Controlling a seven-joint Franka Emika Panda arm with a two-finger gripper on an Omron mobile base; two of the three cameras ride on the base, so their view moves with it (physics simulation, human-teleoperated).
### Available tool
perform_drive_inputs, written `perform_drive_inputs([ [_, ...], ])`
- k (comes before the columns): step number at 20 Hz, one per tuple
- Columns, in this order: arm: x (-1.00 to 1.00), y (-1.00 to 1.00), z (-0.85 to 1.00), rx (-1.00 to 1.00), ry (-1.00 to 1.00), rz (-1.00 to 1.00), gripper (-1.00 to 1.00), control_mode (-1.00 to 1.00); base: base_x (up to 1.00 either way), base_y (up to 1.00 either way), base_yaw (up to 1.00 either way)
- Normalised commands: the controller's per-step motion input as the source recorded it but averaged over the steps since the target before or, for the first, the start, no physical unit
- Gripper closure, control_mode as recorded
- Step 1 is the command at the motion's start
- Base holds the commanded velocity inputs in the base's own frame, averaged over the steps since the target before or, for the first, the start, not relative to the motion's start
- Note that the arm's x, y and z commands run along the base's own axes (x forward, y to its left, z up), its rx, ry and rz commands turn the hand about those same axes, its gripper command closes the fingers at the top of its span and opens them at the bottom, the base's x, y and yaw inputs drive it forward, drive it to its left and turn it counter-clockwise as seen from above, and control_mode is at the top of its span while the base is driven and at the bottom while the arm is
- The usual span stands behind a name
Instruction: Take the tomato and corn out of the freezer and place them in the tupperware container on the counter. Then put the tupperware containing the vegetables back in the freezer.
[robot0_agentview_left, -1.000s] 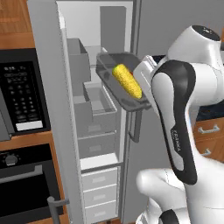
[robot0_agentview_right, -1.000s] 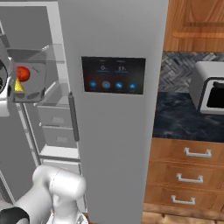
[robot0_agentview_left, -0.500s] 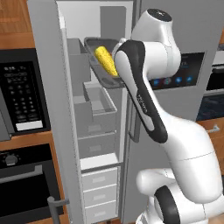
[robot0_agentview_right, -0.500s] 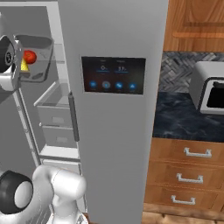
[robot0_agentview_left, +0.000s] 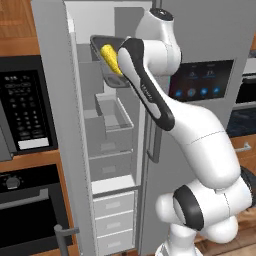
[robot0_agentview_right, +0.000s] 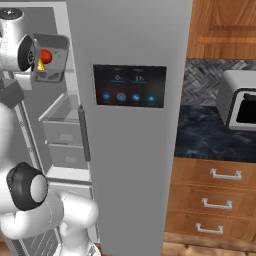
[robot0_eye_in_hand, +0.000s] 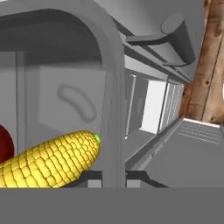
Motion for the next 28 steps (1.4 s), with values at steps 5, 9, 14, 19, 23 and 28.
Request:
perform_drive_inputs([
  [5,0.85,0.2,0.0,0.06,-0.09,0.0,1.0,-1.0,0.0,0.0,0.0],
  [9,0.85,0.26,0.0,0.01,-0.1,0.0,1.0,-1.0,0.0,0.0,0.0],
  [14,0.89,0.22,0.0,0.0,-0.02,0.0,1.0,-1.0,0.0,0.0,0.0],
  [19,0.74,0.11,0.0,0.0,0.0,-0.08,1.0,-1.0,0.0,0.0,0.0],
  [23,0.61,0.19,0.0,0.0,0.0,-0.13,1.0,-1.0,0.0,0.0,0.0],
  [28,0.53,0.02,0.0,0.0,0.0,-0.07,1.0,-1.0,0.0,0.0,0.0],
])
